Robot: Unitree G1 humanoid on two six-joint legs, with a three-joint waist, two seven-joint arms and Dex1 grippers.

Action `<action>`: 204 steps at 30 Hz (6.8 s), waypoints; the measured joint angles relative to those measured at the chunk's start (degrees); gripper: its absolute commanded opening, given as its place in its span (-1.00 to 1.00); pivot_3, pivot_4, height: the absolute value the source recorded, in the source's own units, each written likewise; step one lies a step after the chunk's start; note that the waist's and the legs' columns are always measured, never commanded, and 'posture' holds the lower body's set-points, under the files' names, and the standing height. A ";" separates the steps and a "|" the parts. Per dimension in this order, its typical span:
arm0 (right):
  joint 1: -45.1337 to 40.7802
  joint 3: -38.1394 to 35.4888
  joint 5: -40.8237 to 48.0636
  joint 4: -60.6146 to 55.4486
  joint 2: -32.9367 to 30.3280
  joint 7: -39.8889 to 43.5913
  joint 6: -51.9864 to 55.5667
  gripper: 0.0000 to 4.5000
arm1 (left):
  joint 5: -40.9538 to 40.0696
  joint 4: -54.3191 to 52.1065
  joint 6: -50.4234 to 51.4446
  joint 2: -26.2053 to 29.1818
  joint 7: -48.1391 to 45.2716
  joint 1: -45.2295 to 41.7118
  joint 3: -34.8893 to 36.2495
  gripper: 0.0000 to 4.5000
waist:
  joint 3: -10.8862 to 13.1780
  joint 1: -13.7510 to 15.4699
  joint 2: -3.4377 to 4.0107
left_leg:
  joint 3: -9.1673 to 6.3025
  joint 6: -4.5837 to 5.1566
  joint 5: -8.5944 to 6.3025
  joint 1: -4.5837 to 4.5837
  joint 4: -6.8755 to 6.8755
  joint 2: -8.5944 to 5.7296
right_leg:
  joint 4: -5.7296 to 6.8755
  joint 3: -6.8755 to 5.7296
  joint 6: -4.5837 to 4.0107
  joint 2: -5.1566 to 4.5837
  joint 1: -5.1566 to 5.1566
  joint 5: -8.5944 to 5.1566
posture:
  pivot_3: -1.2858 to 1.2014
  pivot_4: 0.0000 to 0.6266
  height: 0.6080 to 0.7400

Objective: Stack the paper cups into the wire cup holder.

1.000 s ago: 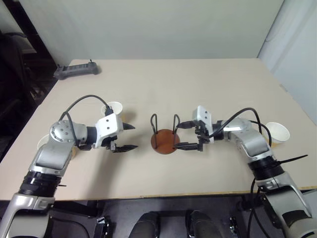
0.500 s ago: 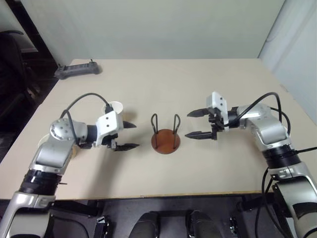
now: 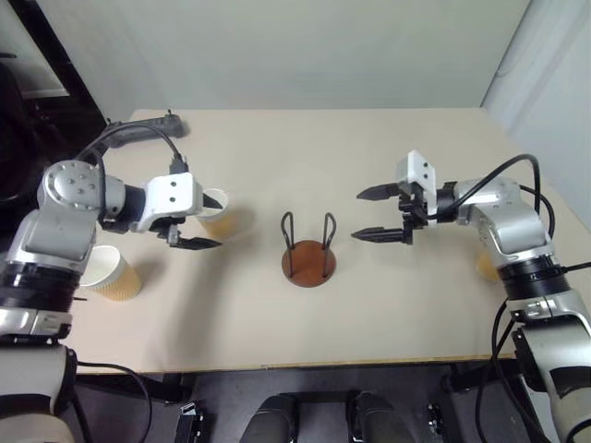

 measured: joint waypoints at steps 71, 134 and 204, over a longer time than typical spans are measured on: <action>1.43 0.00 0.03 -4.24 -1.53 1.40 1.68 1.00 | 28.10 40.50 -37.13 -7.91 13.80 -19.39 -13.89 -0.99 | 0.00 0.05 -0.01 | 0.01 0.63 0.49 -0.26 0.14 -0.02 | 0.09 -0.09 0.17 0.00 -0.23 0.21 | 0.03 -0.52 1.00; 1.36 -0.94 0.03 -3.86 -2.35 0.94 1.25 1.00 | 14.69 46.07 -32.97 -10.60 4.12 -24.77 -4.86 -0.99 | 0.00 0.02 0.00 | 0.04 1.08 0.83 -0.40 0.20 -0.04 | 0.07 -0.09 0.34 0.00 -0.23 0.33 | 0.03 -0.52 1.00; 2.35 -5.73 3.97 -1.80 -20.55 13.16 4.43 1.00 | -17.24 38.46 -22.70 -26.42 -7.39 -48.07 -38.54 -0.99 | 0.04 1.00 0.01 | 0.24 1.81 0.29 -0.84 1.27 -0.11 | -0.08 0.07 1.53 -0.07 0.11 0.20 | 0.03 -0.52 1.00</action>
